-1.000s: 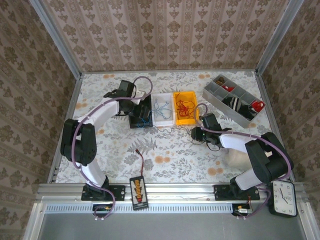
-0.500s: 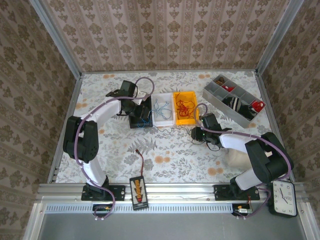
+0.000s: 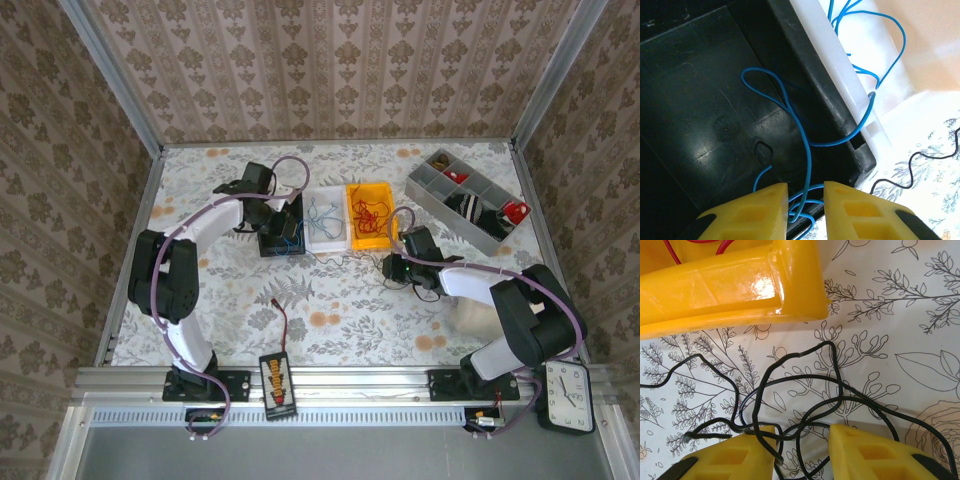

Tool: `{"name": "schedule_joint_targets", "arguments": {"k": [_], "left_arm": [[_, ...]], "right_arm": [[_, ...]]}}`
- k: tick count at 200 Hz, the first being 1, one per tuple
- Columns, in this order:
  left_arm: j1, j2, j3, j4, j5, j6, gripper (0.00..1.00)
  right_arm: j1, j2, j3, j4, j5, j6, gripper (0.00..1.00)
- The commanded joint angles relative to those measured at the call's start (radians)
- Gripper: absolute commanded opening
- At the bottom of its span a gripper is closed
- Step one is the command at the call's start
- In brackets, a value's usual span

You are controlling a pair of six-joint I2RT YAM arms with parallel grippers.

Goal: Untangle the cables

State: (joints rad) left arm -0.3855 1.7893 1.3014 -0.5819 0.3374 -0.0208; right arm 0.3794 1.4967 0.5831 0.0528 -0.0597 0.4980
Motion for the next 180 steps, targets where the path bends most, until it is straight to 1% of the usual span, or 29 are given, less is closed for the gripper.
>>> {"name": "schedule_joint_targets", "arguments": {"k": [1,14,35,63,84,104,129,154,180], "left_arm": [[-0.004,0.004,0.024,-0.039,0.02,0.031,0.26],[-0.003,0.005,0.02,-0.042,0.017,0.033,0.25],[-0.004,0.009,0.018,-0.047,0.017,0.035,0.19],[-0.004,-0.008,0.033,-0.054,0.001,0.032,0.0],[-0.007,-0.067,0.037,-0.053,-0.036,0.027,0.0],[-0.013,-0.198,0.0,-0.004,-0.059,0.025,0.0],[-0.014,-0.392,-0.053,0.07,-0.018,0.015,0.0],[-0.016,-0.562,-0.097,0.139,0.013,-0.023,0.0],[-0.021,-0.691,-0.12,0.201,-0.006,-0.069,0.0]], "right_arm": [[-0.008,0.026,-0.012,-0.094,0.026,0.002,0.36],[-0.008,0.025,-0.012,-0.092,0.024,0.002,0.36],[-0.008,0.024,-0.012,-0.091,0.026,0.002,0.36],[-0.008,0.025,-0.011,-0.093,0.025,0.001,0.36],[-0.008,0.024,-0.012,-0.094,0.025,0.001,0.36],[-0.008,0.023,-0.013,-0.092,0.025,0.001,0.36],[-0.008,0.022,-0.015,-0.09,0.026,0.002,0.36],[-0.008,0.034,-0.009,-0.088,0.021,0.001,0.36],[-0.008,0.048,-0.002,-0.087,0.014,-0.002,0.36]]}}
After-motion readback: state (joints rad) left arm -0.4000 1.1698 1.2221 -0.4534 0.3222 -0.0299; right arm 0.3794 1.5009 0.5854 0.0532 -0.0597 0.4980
